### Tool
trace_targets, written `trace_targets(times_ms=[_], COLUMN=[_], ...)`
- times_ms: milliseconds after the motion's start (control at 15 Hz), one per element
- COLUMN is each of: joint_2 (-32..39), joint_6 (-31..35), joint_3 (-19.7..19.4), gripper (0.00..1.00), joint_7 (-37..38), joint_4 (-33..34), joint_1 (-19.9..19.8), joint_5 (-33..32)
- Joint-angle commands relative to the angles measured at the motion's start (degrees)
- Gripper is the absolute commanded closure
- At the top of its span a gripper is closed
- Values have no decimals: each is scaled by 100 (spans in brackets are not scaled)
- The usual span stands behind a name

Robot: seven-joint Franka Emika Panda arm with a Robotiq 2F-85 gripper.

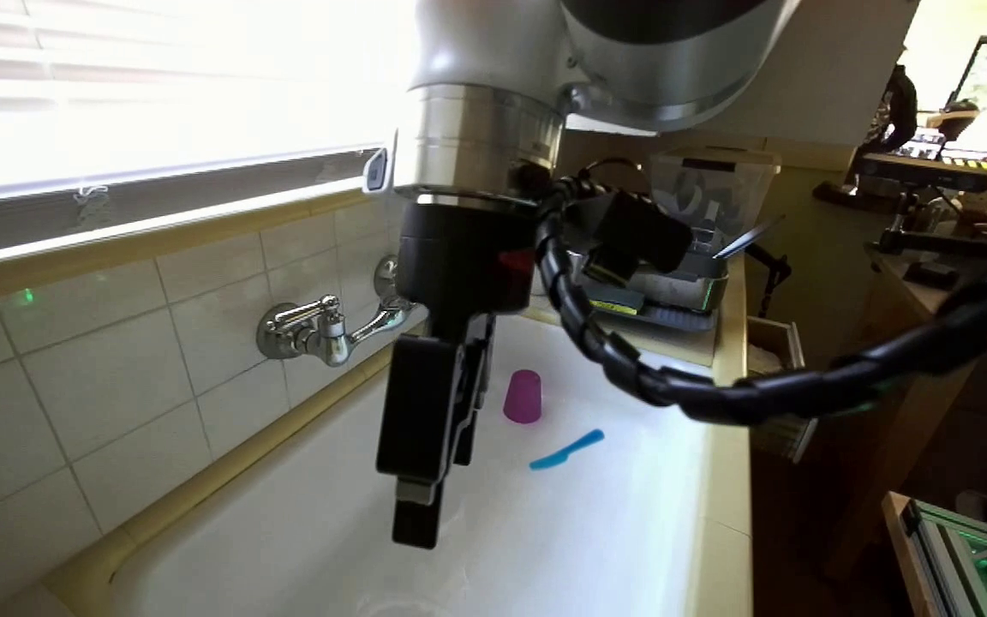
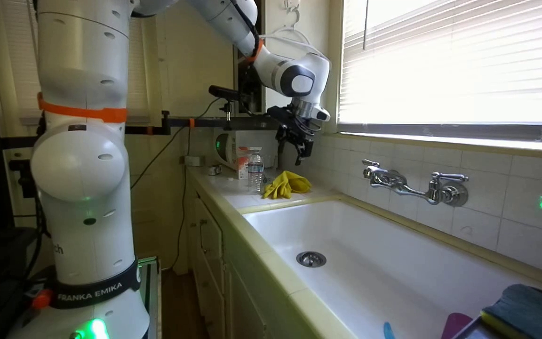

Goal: Move the gloves and place them on the counter to the left of the sink

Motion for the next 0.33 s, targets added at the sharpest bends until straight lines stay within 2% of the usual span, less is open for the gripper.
trace_targets(times_ms=[0, 67, 133, 267], joint_2=[-715, -815, -408, -614], joint_6=[96, 260, 19, 72], joint_3=[-122, -156, -151, -203], gripper=[0, 0, 0, 0], joint_7=[169, 221, 72, 108], joint_4=[-724, -822, -366, -540], joint_1=[-31, -24, 13, 10], joint_5=[7, -26, -7, -8])
